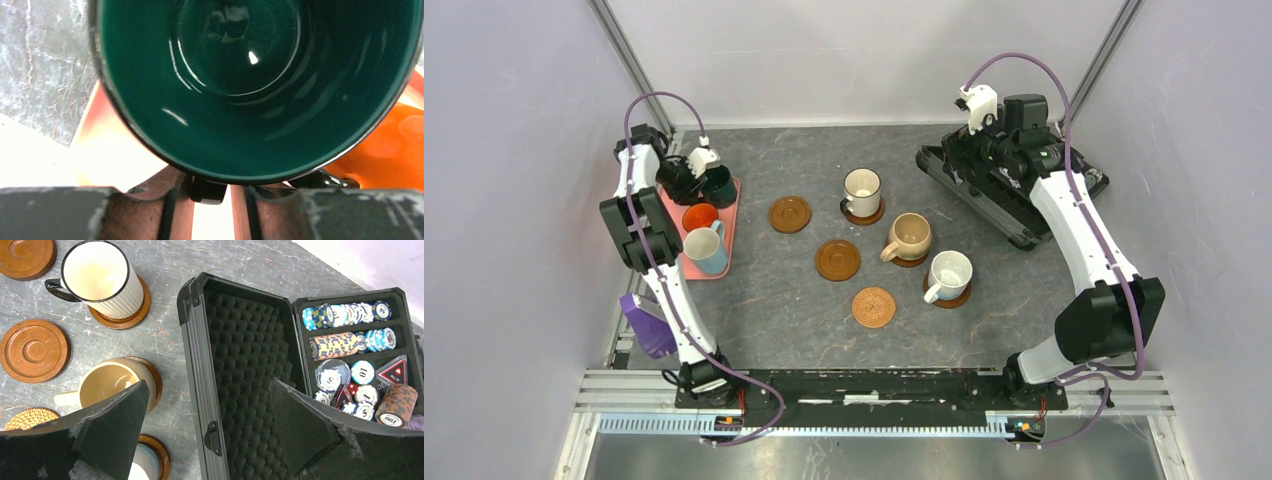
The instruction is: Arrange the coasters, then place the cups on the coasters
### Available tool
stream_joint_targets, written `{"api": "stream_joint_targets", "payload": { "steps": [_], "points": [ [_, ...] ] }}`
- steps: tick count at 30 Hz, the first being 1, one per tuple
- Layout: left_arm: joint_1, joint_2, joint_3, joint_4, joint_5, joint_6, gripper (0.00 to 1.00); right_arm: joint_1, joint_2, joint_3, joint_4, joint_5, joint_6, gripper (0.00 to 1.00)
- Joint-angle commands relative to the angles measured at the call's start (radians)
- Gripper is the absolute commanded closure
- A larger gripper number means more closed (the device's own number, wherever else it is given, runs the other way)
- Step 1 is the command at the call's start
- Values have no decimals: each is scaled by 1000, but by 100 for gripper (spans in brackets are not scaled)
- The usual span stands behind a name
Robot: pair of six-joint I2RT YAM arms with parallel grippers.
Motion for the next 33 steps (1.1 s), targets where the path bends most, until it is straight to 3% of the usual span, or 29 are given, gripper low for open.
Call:
{"api": "stream_joint_targets", "payload": {
  "steps": [1, 10, 25, 33],
  "points": [
    [7, -48, -34, 12, 56, 36, 67, 1, -18, 41, 12, 7, 12, 2],
    [18, -83, -36, 35, 43, -57, 97, 2, -23, 31, 19, 6, 18, 2],
    [29, -205, -53, 222, 58, -407, 98, 2, -37, 26, 29, -13, 12, 2],
    [-23, -266, 54, 179, 70, -536, 98, 2, -40, 36, 33, -23, 1, 2]
  ]
}}
